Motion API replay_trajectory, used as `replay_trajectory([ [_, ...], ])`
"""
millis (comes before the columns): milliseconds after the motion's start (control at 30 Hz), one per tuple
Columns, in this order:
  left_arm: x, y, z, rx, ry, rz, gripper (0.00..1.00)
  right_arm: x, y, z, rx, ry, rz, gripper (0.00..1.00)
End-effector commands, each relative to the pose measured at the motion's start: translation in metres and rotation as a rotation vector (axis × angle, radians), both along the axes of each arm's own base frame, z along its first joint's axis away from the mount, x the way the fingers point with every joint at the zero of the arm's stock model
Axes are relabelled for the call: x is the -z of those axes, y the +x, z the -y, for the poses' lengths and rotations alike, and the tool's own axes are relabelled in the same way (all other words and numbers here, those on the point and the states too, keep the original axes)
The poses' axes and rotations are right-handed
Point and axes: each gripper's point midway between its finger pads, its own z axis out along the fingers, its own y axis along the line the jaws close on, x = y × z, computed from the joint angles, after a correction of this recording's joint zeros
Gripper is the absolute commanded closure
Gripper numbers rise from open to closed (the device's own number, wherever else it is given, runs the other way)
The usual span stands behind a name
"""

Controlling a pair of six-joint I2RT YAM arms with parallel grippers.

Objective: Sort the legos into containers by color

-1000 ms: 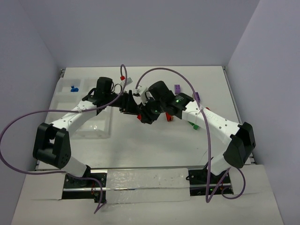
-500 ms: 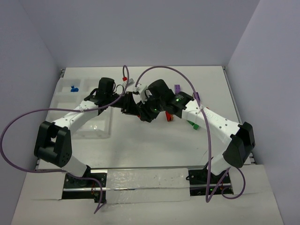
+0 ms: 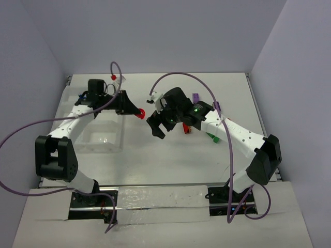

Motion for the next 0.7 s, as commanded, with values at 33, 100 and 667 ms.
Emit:
replay_trajectory([
  [33, -0.029, 0.072, -0.093, -0.270, 0.170, 0.217, 1.00, -0.028, 0.006, 0.004, 0.023, 0.058, 0.070, 0.00],
  [100, -0.031, 0.099, -0.165, -0.465, 0.311, 0.252, 1.00, -0.022, 0.009, 0.013, 0.046, 0.043, 0.067, 0.00],
  [667, 0.046, 0.109, -0.390, -0.825, 0.969, 0.232, 0.92, 0.022, 0.054, 0.079, 0.268, -0.022, -0.041, 0.00],
])
